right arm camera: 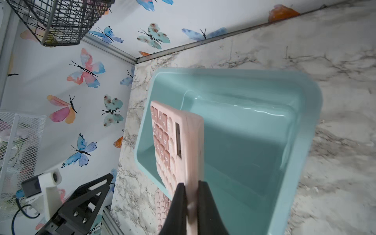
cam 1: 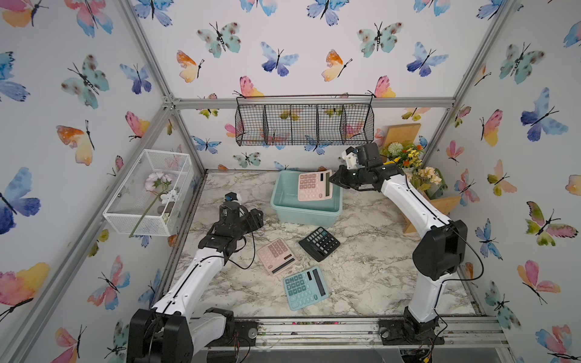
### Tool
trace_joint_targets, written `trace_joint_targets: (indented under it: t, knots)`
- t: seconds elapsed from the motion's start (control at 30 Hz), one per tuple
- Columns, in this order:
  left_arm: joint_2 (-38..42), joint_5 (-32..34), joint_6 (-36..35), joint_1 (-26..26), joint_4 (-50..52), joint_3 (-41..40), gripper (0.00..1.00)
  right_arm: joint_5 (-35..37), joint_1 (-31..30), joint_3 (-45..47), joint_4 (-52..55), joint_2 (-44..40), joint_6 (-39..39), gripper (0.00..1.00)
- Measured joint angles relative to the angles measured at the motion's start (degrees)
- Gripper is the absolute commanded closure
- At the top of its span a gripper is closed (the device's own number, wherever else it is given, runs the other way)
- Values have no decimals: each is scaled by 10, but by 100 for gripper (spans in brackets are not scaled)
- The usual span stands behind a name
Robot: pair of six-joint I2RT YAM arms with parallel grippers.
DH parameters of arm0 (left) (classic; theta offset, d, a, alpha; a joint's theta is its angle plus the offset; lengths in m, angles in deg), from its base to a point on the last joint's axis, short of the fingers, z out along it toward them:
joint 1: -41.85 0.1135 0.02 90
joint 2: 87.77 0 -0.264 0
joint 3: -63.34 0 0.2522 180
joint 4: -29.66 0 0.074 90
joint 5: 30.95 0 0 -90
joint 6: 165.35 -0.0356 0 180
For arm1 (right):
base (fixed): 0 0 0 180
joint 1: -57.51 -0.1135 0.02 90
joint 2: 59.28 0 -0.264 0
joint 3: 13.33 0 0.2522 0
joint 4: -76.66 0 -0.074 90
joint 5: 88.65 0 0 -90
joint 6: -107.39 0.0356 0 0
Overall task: Put the calculator in the storage box
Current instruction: Place the calculator in the storage box.
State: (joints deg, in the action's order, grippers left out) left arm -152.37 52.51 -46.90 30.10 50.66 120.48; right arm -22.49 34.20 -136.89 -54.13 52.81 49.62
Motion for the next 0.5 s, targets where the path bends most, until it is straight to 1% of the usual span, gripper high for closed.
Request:
trace_joint_targets:
  t: [0.13,0.23,0.5]
  knots:
    - [2,0,1,0,3,0,31,8,-2,-91,17,76,2,98]
    - [2,0,1,0,4,0,31,13,-3,-134,38,126,2,98]
    - [2,1,1,0,7,2,31,25,-5,-144,100,200,-4,98]
